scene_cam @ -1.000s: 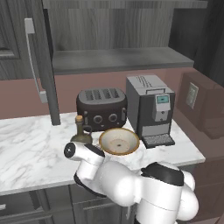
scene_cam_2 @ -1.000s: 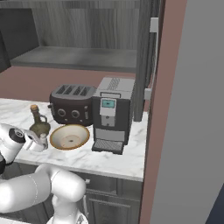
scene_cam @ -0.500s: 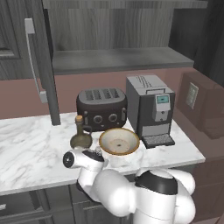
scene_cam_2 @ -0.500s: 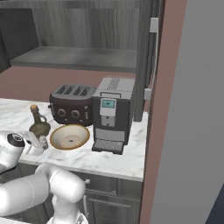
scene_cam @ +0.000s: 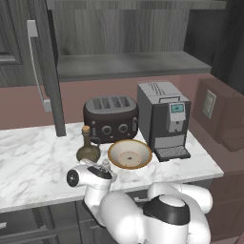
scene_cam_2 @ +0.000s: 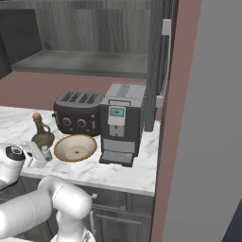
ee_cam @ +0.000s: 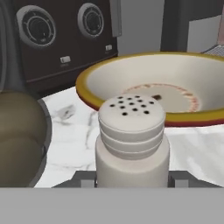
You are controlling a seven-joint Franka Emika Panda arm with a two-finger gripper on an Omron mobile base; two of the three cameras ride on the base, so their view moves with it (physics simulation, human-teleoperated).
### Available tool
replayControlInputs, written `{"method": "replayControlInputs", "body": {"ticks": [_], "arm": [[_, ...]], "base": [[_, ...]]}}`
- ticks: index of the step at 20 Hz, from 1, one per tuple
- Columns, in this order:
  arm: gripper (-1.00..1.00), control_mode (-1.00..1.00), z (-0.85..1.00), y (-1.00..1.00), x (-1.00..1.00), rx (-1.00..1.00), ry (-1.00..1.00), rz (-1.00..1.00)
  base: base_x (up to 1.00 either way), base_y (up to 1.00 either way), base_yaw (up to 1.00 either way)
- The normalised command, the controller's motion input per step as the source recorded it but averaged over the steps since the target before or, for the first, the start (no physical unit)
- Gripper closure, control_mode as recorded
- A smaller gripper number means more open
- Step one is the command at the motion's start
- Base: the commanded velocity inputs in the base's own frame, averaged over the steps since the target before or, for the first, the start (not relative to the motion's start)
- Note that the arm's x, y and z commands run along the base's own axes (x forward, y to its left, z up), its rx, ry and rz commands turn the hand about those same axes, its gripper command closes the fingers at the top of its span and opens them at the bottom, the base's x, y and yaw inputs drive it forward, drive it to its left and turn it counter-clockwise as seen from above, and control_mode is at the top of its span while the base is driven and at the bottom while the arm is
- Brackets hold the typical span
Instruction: Retrieve the bottle and the shaker from the cabinet and place them next to the mixing bowl on the counter. Then add garlic from the fridge to the mixing bowl.
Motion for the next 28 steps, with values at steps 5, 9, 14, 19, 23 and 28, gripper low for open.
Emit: {"method": "replayControlInputs", "body": {"ticks": [5,9,14,19,23,28], "arm": [[-1.0,-1.0,0.0,0.0,0.0,0.0,0.0,0.0],[-1.0,-1.0,0.0,0.0,0.0,0.0,0.0,0.0],[-1.0,-1.0,0.0,-0.02,-0.01,0.0,0.0,0.0],[-1.0,-1.0,0.0,-0.01,-0.13,0.0,-0.01,0.0],[-1.0,-1.0,0.0,0.0,-0.18,0.0,-0.02,0.0],[-1.0,-1.0,0.08,0.0,-0.31,0.0,-0.03,0.05]], "base": [[0.0,0.0,0.0],[0.0,0.0,0.0],[0.0,0.0,0.0],[0.0,0.0,0.0],[0.0,0.0,0.0],[0.0,0.0,0.0]]}}
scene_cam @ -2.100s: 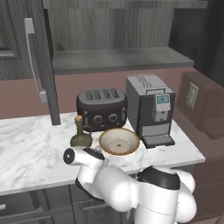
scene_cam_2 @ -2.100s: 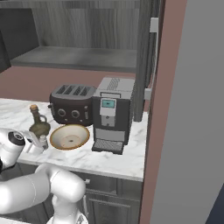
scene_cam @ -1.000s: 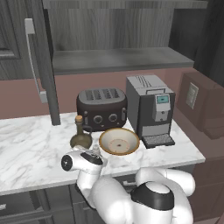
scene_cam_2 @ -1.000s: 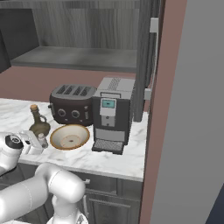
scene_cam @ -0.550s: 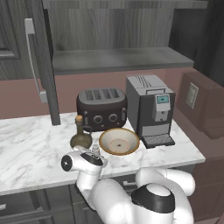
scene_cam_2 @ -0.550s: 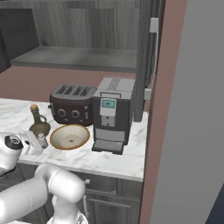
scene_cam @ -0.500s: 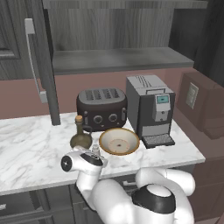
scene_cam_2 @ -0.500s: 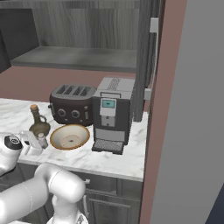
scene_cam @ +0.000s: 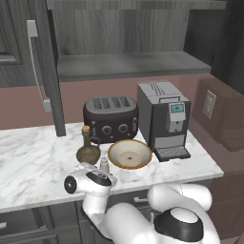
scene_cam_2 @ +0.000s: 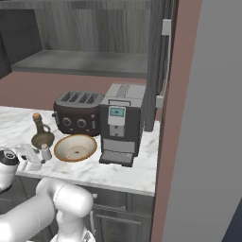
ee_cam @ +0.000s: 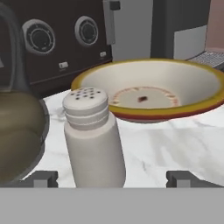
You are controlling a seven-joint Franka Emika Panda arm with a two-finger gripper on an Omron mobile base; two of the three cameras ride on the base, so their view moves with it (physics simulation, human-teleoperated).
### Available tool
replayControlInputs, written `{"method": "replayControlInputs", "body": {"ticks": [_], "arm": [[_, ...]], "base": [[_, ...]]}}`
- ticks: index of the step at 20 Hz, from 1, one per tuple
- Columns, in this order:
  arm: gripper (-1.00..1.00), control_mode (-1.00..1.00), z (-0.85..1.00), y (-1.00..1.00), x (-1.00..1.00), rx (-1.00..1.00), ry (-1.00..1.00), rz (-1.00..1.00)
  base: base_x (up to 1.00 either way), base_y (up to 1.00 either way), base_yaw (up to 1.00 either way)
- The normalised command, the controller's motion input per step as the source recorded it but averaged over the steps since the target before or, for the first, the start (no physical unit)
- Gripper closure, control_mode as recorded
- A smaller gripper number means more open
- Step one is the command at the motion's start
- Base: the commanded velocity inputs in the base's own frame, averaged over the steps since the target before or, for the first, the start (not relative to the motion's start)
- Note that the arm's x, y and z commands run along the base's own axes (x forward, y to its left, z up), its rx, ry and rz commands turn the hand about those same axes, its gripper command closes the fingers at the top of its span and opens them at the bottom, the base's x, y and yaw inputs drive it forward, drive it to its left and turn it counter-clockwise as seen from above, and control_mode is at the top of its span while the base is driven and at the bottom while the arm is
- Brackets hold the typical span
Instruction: Retrieve the bottle and the shaker from the cabinet and place them next to the mixing bowl on the counter. Then add garlic from the fridge to the mixing bowl.
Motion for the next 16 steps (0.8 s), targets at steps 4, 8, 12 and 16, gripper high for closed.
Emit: {"method": "replayControlInputs", "body": {"ticks": [4,8,12,16], "arm": [[-1.0,-1.0,0.39,0.0,-0.29,0.0,-0.05,0.07],[-1.0,-1.0,0.53,0.0,-0.24,0.02,-0.05,0.07],[-1.0,-1.0,0.7,-0.13,-0.3,0.06,-0.01,0.07],[-1.0,-1.0,0.71,-0.26,-0.32,0.1,0.0,0.13]], "base": [[0.0,0.0,0.0],[0.0,0.0,0.0],[0.0,0.0,0.0],[0.0,0.0,0.0]]}}
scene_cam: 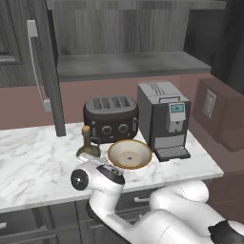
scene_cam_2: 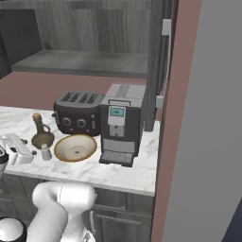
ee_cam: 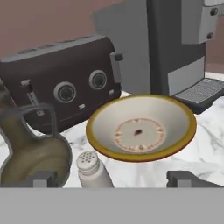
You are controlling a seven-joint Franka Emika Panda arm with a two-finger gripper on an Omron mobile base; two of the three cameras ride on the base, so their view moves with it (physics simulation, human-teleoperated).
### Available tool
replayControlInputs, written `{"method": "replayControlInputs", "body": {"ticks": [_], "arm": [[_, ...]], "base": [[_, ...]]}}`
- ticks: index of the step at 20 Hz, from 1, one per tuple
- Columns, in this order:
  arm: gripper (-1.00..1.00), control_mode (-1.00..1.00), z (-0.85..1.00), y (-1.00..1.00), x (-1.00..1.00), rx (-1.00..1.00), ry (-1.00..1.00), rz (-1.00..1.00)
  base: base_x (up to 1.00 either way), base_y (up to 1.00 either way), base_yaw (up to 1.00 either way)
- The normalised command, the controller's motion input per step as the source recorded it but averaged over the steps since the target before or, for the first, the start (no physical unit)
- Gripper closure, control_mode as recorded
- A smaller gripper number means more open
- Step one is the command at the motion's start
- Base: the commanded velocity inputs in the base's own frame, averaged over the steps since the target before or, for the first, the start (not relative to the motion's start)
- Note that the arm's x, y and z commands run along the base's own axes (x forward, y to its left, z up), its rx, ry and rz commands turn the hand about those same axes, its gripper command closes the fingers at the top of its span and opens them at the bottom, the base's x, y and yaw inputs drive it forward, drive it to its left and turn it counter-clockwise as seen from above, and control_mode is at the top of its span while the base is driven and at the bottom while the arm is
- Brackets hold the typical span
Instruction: Retrieve the bottle and the shaker from the cabinet and place them next to the mixing bowl on the counter. Then add garlic from the fridge to the mixing bowl.
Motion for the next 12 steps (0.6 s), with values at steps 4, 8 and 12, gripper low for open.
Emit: {"method": "replayControlInputs", "body": {"ticks": [4,8,12], "arm": [[-1.0,-1.0,0.72,-0.5,-0.06,0.1,0.05,0.2],[-1.0,-1.0,0.53,-0.77,0.0,0.13,0.07,0.36],[-1.0,-1.0,0.3,-0.71,0.0,0.12,0.03,0.46]], "base": [[0.0,0.0,0.0],[0.0,0.0,0.0],[0.0,0.0,0.0]]}}
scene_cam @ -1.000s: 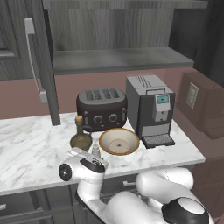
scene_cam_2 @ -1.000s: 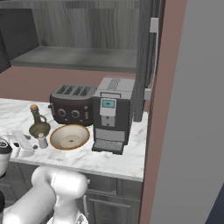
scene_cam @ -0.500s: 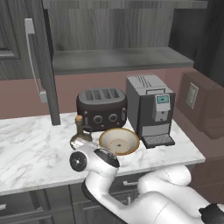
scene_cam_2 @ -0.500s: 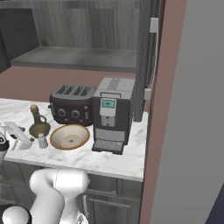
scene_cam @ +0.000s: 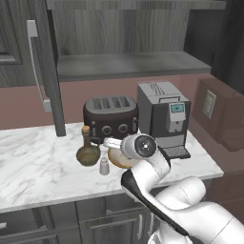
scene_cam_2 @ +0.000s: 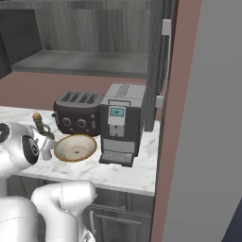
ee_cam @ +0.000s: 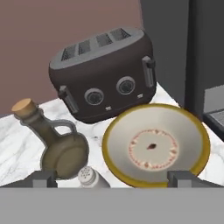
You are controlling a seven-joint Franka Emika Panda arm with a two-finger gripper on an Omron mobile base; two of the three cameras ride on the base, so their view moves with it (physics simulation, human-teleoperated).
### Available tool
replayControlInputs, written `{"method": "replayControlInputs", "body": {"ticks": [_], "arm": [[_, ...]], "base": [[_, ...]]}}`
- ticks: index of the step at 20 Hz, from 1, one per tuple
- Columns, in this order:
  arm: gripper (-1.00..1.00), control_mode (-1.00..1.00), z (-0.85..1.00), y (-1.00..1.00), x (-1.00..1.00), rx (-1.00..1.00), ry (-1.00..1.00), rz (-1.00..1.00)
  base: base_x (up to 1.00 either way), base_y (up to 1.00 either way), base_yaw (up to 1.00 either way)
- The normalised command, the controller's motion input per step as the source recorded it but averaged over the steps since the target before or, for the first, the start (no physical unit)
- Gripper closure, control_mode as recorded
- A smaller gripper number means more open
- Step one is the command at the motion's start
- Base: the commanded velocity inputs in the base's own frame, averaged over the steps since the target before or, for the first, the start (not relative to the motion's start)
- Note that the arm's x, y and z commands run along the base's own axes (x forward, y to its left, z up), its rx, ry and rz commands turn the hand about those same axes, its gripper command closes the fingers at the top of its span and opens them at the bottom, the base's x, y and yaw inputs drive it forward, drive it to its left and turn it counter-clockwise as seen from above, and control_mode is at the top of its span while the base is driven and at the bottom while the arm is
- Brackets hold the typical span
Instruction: Retrieve the bottle and the shaker from the cabinet and place them next to the mixing bowl on the counter. Then add garlic from the fridge to the mixing bowl.
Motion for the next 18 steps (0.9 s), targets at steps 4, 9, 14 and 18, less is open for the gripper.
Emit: {"method": "replayControlInputs", "body": {"ticks": [4,9,14,18], "arm": [[-1.0,-1.0,0.11,-0.28,-0.01,0.09,-0.02,0.45],[-1.0,-1.0,0.08,-0.05,-0.07,0.02,-0.07,0.37],[-1.0,-1.0,0.37,0.0,0.0,-0.01,0.0,0.15],[-1.0,-1.0,0.4,0.0,0.03,-0.02,0.03,-0.05]], "base": [[0.0,0.0,0.0],[0.0,0.0,0.0],[0.0,0.0,0.0],[0.0,0.0,0.0]]}}
